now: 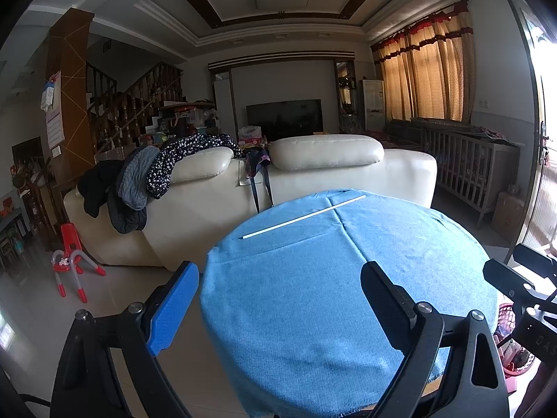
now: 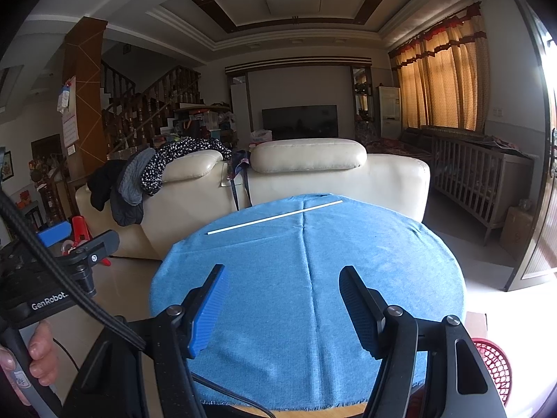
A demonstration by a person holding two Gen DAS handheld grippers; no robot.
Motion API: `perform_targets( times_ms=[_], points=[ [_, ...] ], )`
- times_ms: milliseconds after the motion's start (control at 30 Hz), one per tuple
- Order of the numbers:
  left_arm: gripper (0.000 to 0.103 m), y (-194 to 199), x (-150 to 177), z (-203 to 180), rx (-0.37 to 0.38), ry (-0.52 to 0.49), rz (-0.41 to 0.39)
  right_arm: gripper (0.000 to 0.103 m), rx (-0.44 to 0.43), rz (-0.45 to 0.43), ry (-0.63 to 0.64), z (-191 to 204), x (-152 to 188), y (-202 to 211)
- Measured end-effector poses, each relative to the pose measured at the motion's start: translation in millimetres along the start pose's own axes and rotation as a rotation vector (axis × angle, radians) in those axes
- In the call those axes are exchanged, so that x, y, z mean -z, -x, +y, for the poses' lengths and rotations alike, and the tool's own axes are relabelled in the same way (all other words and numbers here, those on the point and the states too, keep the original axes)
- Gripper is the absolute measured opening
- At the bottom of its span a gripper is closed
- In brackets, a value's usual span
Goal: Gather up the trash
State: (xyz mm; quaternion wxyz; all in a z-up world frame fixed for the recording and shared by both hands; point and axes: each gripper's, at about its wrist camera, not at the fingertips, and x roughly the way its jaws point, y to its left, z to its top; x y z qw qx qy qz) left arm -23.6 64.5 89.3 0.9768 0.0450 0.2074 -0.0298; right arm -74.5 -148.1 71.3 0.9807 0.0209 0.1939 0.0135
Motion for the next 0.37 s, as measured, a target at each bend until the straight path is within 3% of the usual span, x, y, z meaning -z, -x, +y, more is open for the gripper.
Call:
perform_targets(
  times_ms=[367],
  points=[
    [0.094,-34,-6,-22,0.010,-0.019,0.044,0.069,0.030,0.045,-0.022,-24,-6,-30]
  ],
)
